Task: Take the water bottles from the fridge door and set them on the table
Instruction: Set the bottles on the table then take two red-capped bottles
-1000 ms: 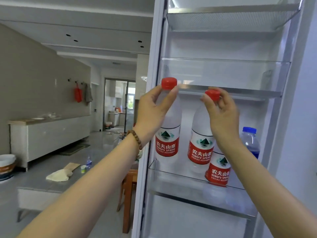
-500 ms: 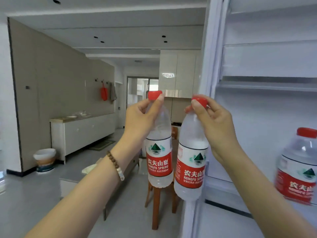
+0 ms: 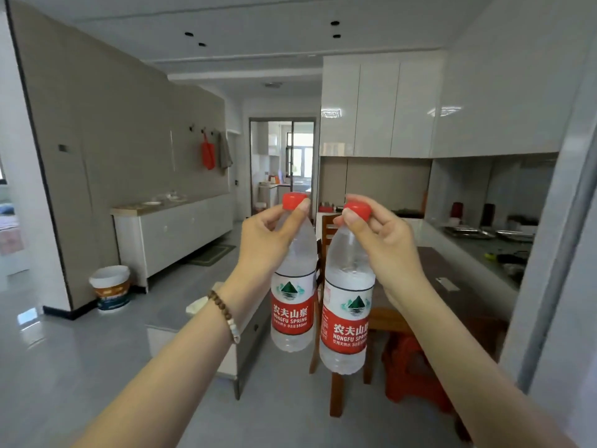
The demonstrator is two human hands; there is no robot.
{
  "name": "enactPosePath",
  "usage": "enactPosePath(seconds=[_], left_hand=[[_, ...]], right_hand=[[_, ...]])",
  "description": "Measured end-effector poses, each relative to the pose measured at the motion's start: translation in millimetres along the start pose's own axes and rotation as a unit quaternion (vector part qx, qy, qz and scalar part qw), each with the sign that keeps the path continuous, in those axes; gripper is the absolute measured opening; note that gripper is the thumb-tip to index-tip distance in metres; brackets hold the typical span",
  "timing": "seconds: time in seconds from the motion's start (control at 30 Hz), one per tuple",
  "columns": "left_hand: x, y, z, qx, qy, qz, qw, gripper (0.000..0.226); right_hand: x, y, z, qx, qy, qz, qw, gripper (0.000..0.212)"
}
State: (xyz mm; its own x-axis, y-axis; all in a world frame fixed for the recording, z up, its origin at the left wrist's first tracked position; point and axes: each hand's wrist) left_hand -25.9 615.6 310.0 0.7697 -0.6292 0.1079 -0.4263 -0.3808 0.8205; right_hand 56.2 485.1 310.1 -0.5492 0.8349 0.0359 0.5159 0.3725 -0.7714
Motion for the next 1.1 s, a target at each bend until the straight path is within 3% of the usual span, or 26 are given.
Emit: enactPosePath(seconds=[0.33,0.53,0.77,0.93,1.1], left_hand=[[19.8,-124.6,-124.5,-0.038,0.001,0.017,0.999,0.024],[77.1,-201.4,-217.5,-0.048,-0.027,0.014,0.998,0.01],[170.2,-304.1,-311.5,-0.064,-0.064,0.013,0.996,0.026],[241.9,-381.3,-370.3,-0.047,-0.13,0.013,0.99,0.041],[323.6,-449.1,-434.4,-0.06,-0.255,0.015,0.965,0.047]], right_hand=[[36.2,138.4,-121.0,-0.001,-0.003,-0.003,1.0,0.033],[15.1,230.6,-221.2,0.01,0.011,0.006,1.0,0.03],[-40.3,329.6,-320.2,0.034,0.05,0.058,0.997,0.033],[-86.4,400.1,-378.0,0.068,0.09,0.105,0.988,0.03],[-145.6,467.5,-442.8,0.119,0.122,0.146,0.975,0.033]])
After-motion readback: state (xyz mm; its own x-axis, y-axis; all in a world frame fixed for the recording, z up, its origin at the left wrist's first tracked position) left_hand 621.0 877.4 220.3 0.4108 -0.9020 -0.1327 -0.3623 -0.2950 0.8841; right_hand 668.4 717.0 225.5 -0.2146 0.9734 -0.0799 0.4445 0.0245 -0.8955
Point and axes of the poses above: each hand's wrist, its own z-axis away from the middle knuckle, its own x-axis out of the palm, y = z × x, and after that the axes turned 4 degrees about y, right-handed
